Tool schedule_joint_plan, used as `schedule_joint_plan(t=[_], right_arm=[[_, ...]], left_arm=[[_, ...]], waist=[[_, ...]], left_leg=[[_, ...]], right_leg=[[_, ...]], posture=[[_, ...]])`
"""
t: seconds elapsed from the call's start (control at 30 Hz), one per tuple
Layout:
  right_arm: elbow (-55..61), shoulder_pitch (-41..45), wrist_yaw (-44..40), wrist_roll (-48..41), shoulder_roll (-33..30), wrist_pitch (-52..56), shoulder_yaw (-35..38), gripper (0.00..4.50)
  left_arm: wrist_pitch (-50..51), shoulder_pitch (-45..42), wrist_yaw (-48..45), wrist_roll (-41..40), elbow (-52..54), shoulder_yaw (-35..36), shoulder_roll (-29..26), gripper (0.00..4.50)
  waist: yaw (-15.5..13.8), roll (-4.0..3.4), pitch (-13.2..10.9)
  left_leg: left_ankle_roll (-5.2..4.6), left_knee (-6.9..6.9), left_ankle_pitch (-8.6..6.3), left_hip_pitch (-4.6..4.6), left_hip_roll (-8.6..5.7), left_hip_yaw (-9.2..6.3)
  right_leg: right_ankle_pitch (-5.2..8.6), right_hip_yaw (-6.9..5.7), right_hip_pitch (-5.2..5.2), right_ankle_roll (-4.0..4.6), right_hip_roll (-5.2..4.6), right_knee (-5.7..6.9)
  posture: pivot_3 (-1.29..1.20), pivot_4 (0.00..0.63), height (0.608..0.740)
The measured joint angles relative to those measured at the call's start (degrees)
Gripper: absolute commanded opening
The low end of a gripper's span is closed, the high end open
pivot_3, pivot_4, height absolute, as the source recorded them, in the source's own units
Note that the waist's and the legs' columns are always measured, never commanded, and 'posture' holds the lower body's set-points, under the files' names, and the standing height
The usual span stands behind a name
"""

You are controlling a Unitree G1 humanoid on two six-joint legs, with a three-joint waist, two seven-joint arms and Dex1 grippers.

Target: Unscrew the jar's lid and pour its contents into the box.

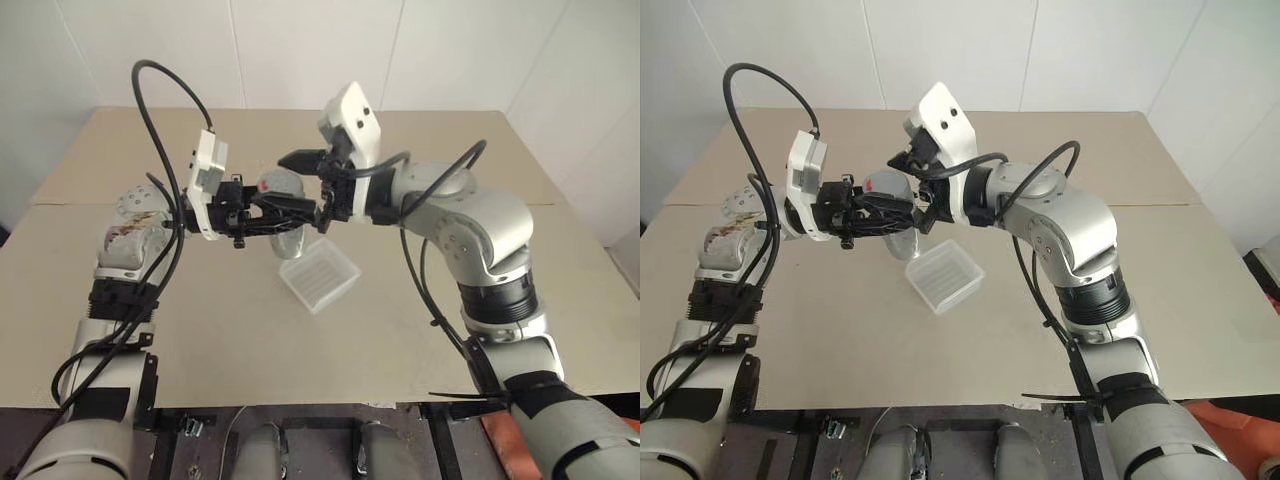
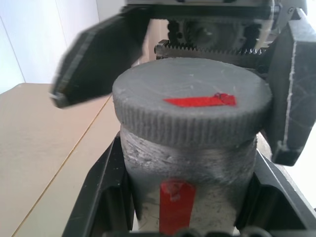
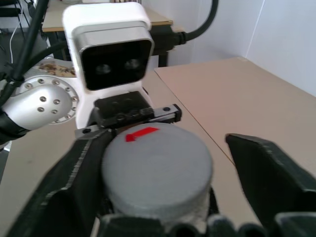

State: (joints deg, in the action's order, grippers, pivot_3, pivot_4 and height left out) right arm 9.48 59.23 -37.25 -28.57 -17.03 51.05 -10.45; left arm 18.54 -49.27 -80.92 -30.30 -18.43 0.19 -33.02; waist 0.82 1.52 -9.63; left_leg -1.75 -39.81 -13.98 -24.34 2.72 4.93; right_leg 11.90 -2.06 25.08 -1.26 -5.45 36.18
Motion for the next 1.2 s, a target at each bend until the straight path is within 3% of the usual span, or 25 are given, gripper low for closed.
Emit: schedule_joint_plan(t=[0.07,0.23,0.4,0.5,0.6,0.67,0.77,0.8,1.0,1.2], right_arm=[[-0.1,0.0,-0.1,-0.3,0.4,0.0,0.1,2.75],[-1.2,0.0,-4.1,-2.2,0.6,-1.9,0.4,2.75],[-7.6,1.2,-23.9,-6.9,-1.6,-10.0,1.3,2.75],[-15.0,4.2,-38.3,-7.8,-2.3,-15.7,1.2,2.75],[-22.7,7.2,-47.2,-7.6,-1.1,-19.7,0.5,2.75],[-26.3,8.4,-49.4,-6.7,0.0,-22.0,0.3,3.49],[-28.7,9.2,-49.5,-4.8,0.9,-23.2,-0.1,4.38],[-29.0,9.0,-49.1,-4.6,0.7,-23.2,-0.1,4.47],[-19.8,1.8,-40.2,-4.3,-3.8,-20.3,3.8,4.47],[-4.0,-4.0,-25.7,-4.8,-6.4,-12.1,7.4,4.47]], left_arm=[[0.0,-0.2,-0.2,0.0,-0.3,0.2,0.0,2.04],[0.5,-0.4,-4.4,-1.0,-0.3,0.6,-1.0,2.04],[3.5,-1.4,-11.2,-8.0,4.0,-2.9,-3.8,2.04],[4.0,-2.4,-11.4,-12.3,7.7,-6.8,-5.7,2.04],[3.9,-2.9,-11.0,-14.6,9.0,-9.1,-7.1,2.04],[3.6,-2.9,-10.7,-14.8,8.7,-9.5,-7.7,2.04],[3.2,-2.9,-11.2,-16.4,7.4,-9.2,-7.8,2.04],[2.9,-2.9,-11.2,-16.4,6.9,-9.1,-7.8,2.04],[0.2,-3.0,-11.3,-11.7,-0.6,-6.6,-7.6,2.04],[-3.3,-2.3,-9.5,-6.4,-5.2,-3.5,-5.5,2.04]], waist=[[0.0,0.0,0.0],[0.0,0.0,0.0],[-0.2,0.0,0.0],[-0.1,0.0,0.0],[0.1,-0.01,0.0],[0.3,-0.01,0.0],[0.1,-0.02,0.0],[0.0,-0.02,0.0],[-1.0,-0.02,0.0],[-0.8,-0.02,0.0]], left_leg=[[0.0,0.0,0.0,-0.01,0.01,-0.01],[0.0,0.0,0.0,-0.01,0.01,-0.01],[0.0,-0.02,0.0,-0.03,0.01,-0.05],[-0.01,-0.04,-0.01,0.03,0.01,-0.05],[0.0,-0.03,0.0,0.1,0.06,-0.04],[0.01,-0.02,0.0,0.11,0.11,-0.02],[0.04,-0.02,0.02,0.06,0.11,-0.02],[0.05,-0.02,0.03,0.03,0.11,0.0],[0.05,-0.06,0.03,-0.09,0.04,0.01],[0.07,-0.04,0.04,-0.07,0.07,0.02]], right_leg=[[0.0,0.0,0.01,0.0,0.01,0.0],[0.0,0.0,0.01,0.0,0.02,-0.02],[-0.01,0.0,-0.01,-0.01,0.02,-0.05],[-0.01,0.03,-0.03,-0.02,0.03,-0.06],[-0.01,0.1,-0.01,-0.02,0.11,-0.04],[-0.01,0.13,0.05,-0.01,0.17,0.01],[-0.01,0.11,0.08,-0.01,0.16,0.07],[-0.01,0.11,0.09,-0.01,0.15,0.07],[-0.02,0.01,0.06,-0.01,0.08,0.05],[-0.02,0.03,0.1,0.0,0.1,0.06]], posture=[[0.0,0.15,0.74],[0.0,0.15,0.74],[0.0,0.15,0.74],[0.0,0.15,0.74],[0.0,0.15,0.74],[0.0,0.15,0.74],[0.0,0.15,0.74],[0.0,0.15,0.74],[0.0,0.15,0.74],[0.0,0.15,0.74]])
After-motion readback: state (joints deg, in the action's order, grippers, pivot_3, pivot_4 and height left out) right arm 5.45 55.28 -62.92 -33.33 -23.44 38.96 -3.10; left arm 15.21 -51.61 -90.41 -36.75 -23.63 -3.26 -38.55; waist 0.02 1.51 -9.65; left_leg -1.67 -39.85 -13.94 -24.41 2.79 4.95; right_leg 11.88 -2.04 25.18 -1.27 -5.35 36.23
